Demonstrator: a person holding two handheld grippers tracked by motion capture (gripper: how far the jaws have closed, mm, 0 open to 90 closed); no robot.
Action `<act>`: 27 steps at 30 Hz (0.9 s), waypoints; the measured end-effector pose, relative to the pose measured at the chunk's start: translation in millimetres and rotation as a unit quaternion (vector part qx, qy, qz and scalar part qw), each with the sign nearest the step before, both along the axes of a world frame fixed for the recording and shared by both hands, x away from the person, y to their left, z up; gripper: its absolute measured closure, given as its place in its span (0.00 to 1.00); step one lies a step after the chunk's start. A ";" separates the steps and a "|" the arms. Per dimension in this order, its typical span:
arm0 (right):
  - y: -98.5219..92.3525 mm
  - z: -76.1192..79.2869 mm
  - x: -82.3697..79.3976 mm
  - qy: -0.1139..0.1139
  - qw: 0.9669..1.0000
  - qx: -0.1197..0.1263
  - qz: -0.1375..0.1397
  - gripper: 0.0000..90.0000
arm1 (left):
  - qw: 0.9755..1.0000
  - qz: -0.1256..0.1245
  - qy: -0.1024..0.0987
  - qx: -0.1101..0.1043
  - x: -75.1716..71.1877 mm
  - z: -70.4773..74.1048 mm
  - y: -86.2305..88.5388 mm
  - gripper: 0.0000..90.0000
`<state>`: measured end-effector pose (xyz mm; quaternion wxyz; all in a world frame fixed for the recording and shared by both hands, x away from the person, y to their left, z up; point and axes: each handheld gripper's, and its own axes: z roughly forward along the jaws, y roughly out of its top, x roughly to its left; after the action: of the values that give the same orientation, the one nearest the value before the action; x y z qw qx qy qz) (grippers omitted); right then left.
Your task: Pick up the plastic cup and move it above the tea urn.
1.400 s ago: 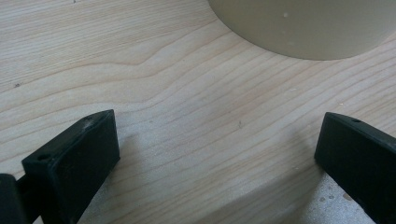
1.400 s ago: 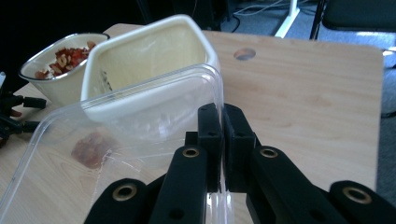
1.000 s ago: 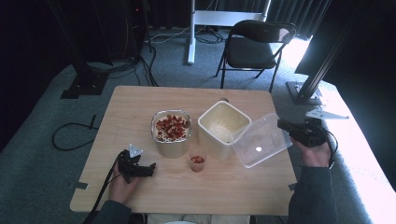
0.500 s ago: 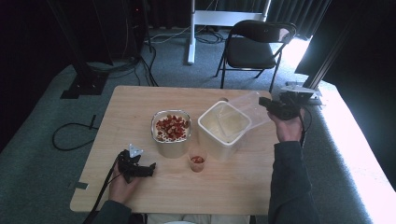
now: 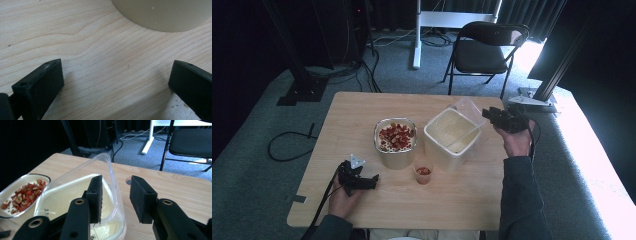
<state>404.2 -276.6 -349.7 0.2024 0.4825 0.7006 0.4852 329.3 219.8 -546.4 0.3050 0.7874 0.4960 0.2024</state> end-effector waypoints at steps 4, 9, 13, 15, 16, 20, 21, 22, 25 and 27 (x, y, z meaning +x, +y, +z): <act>8.9 -9.4 9.6 0.017 1.000 -0.012 0.009 0.69 | 1.000 0.000 0.000 0.000 0.0 0.0 0.1 0.00; 17.1 -19.6 23.3 0.037 0.999 -0.033 0.002 0.93 | 1.000 0.000 0.001 0.000 -0.1 0.0 0.0 0.00; 14.0 -13.7 19.2 0.013 0.999 -0.042 -0.021 0.95 | 1.000 0.000 0.000 0.000 0.0 -0.1 -0.1 0.00; 10.8 -9.2 16.5 0.002 0.999 -0.043 -0.030 0.95 | 1.000 -0.001 0.001 0.000 0.0 0.1 0.1 0.00; 8.6 -6.1 14.5 -0.005 0.999 -0.042 -0.031 0.95 | 1.000 -0.001 0.000 0.001 0.0 0.1 0.1 0.00; 2.2 0.5 7.2 -0.030 0.999 -0.015 -0.030 0.79 | 1.000 0.000 0.000 0.000 0.0 0.0 0.0 0.00; 0.9 1.0 6.5 -0.031 0.999 -0.008 -0.027 0.79 | 1.000 0.000 0.000 0.000 0.0 0.0 0.0 0.00; -0.6 1.5 5.3 -0.033 0.999 -0.008 -0.029 0.77 | 1.000 0.000 0.000 0.000 0.0 0.0 0.0 0.00; -1.6 -0.7 4.6 -0.030 0.999 -0.013 -0.024 0.73 | 1.000 0.000 0.000 0.000 0.0 0.0 0.0 0.00; -1.9 -3.4 4.1 -0.028 0.999 -0.015 -0.025 0.72 | 1.000 0.000 0.000 0.000 0.0 0.0 0.0 0.00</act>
<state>408.3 -278.4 -353.1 0.2412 0.4826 0.6895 0.4832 329.3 219.8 -546.4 0.3048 0.7875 0.4960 0.2024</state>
